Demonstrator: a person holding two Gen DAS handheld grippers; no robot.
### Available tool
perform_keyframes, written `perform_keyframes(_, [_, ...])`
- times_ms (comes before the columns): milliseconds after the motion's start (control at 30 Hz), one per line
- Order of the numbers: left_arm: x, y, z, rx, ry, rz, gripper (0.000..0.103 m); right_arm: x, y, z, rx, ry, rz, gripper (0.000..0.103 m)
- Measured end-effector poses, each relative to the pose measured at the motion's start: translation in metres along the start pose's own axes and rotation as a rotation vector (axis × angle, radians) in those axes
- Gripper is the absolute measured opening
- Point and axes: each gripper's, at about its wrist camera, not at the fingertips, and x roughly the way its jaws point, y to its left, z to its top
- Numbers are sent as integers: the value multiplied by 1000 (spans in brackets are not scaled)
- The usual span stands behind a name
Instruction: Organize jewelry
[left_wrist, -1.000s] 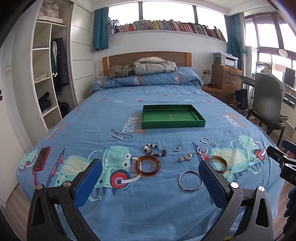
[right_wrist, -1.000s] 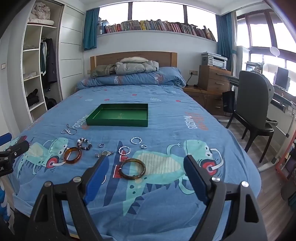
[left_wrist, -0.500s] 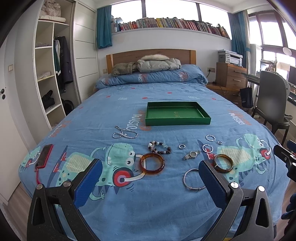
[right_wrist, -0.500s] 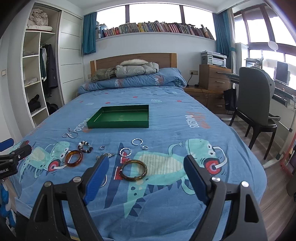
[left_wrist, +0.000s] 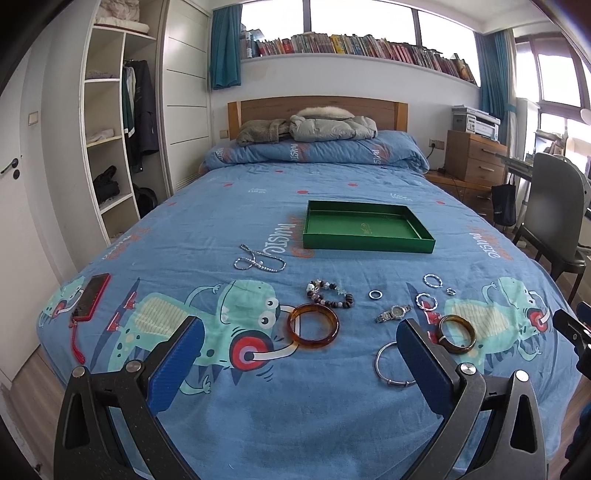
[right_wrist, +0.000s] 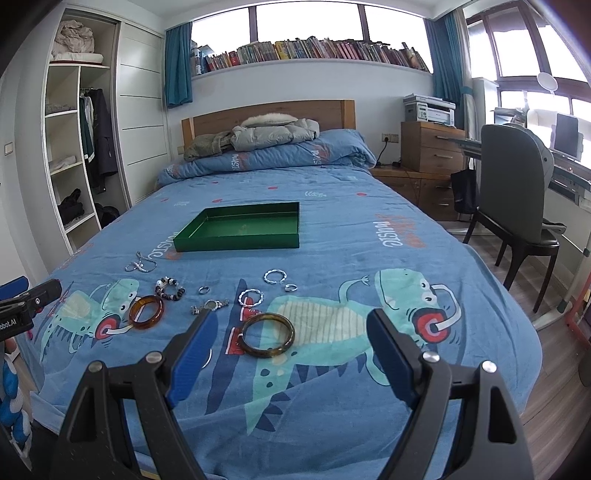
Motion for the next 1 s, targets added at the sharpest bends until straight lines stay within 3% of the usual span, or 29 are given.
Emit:
perform_keyframes(433, [8, 2, -14, 14, 11, 53, 102, 22, -11, -10, 14, 54, 38, 82])
perform_keyframes(867, [21, -18, -9, 11, -27, 38, 102, 42, -22, -9, 19, 76, 49, 82])
perform_keyframes(1000, [32, -24, -8, 31, 19, 8, 102, 47, -21, -3, 4, 72, 43, 82])
